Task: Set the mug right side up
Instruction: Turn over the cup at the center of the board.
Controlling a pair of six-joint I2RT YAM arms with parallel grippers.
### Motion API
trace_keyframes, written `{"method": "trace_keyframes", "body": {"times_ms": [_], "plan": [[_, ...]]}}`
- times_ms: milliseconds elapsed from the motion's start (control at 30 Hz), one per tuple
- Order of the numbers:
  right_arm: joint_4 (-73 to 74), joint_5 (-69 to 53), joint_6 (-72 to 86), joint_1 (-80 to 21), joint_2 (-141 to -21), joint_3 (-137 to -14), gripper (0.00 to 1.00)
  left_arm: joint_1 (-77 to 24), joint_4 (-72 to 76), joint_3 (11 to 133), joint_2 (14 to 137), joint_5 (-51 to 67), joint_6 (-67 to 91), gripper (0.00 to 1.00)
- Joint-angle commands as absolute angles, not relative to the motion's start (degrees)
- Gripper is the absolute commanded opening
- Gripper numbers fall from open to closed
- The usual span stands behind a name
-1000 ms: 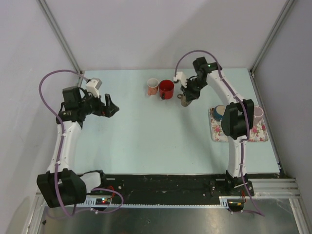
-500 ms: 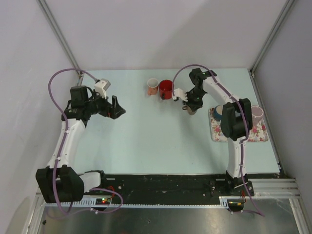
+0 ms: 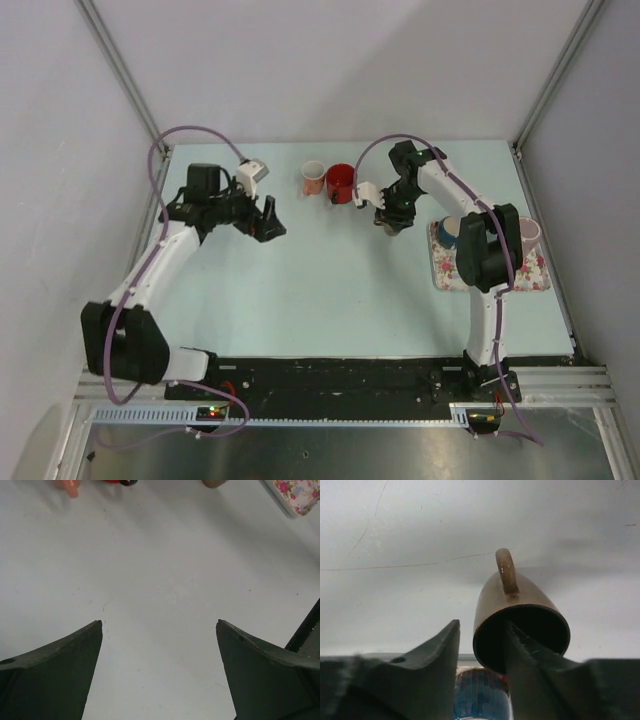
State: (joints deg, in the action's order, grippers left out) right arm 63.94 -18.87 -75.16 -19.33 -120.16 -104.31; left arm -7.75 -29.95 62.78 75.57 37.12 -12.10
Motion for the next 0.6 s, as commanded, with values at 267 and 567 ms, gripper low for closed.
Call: {"method": "trace_keyframes", "body": {"times_ms": [267, 567], "plan": [[61.7, -22.5, -66.5, -19.5, -109.5, -104.8, 0.68, -18.8, -28.0, 84.6, 95.1, 34.7, -13.9, 0.98], [59.3, -28.8, -45.5, -15.5, -101.5, -98.7, 0.71, -26.5, -28.0, 96.9, 105.8, 40.7, -13.5, 0.98]]}}
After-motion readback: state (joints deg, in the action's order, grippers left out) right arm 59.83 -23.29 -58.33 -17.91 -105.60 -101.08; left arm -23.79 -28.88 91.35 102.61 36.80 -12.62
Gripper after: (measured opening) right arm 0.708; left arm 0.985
